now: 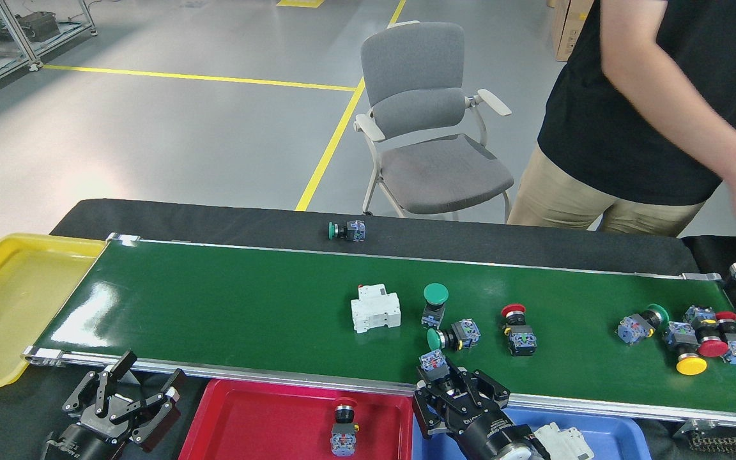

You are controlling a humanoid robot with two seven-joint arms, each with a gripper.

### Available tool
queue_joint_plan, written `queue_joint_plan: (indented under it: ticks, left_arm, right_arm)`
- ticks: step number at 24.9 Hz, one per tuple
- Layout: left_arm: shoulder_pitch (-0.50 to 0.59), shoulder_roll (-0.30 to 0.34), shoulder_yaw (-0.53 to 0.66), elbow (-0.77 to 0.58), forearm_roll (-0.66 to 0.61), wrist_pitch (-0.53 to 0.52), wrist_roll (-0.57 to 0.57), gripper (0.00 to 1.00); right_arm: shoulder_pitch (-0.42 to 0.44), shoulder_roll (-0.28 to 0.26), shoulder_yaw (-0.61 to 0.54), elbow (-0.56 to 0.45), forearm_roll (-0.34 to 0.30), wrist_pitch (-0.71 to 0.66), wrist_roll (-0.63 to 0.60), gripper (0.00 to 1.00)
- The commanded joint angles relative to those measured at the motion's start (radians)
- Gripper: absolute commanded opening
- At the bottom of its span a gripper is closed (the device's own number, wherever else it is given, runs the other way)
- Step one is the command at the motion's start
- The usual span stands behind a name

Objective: Pick switch part from conveyor to tray
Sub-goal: 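Reach the left gripper to the white switch block and grasp it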

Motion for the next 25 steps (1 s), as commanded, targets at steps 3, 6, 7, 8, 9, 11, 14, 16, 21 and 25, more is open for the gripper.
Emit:
queue_joint_plan:
  ticks: [3,6,7,8,9,11,14,16,21,25]
  left_arm:
    - [-0.105,0.019,-0.113,0.001,-0.004,-0.079,0.0,1.0]
    - [-0.172,0.03,-0.22,0.033,-0.015,-0.081,-0.002,1.0]
    - [-0.198,0.03,-0.251,0.051,-0.029,-0.081,-0.002,1.0]
    - [-0.217,0.03,-0.271,0.068,-0.042,-0.081,0.0,1.0]
    - [-0.241,0.028,-0.295,0.102,-0.058,-0.081,0.0,1.0]
    - [-0.283,0.022,-0.323,0.157,-0.078,-0.081,0.001,1.0]
    - [-0.353,0.002,-0.347,0.225,-0.102,-0.081,0.001,1.0]
    - [-0.382,-0.015,-0.349,0.271,-0.136,-0.068,0.001,1.0]
    - [-0.393,-0.018,-0.352,0.328,-0.18,-0.062,0.003,1.0]
    - [-0.41,-0.035,-0.35,0.369,-0.207,-0.031,0.003,1.0]
  right_arm:
    - [0.049,-0.004,0.005,-0.048,-0.01,-0.272,0.012,0.38]
    - [0.094,-0.001,0.011,-0.046,-0.004,-0.426,0.031,0.55]
    - [0.104,0.017,0.011,-0.046,0.004,-0.422,0.032,0.83]
    - [0.106,0.039,0.011,-0.046,0.004,-0.41,0.034,0.99]
    - [0.104,0.057,0.011,-0.048,0.002,-0.41,0.032,0.98]
    - [0.101,0.063,0.01,-0.046,0.001,-0.406,0.032,0.98]
    - [0.1,0.06,0.01,-0.046,0.001,-0.402,0.032,0.98]
    - [0.098,0.071,-0.001,-0.048,0.001,-0.4,0.031,0.98]
    - [0.02,0.099,-0.153,-0.051,0.007,-0.233,-0.037,0.94]
    - [-0.009,0.068,-0.2,-0.046,0.022,0.017,-0.159,0.93]
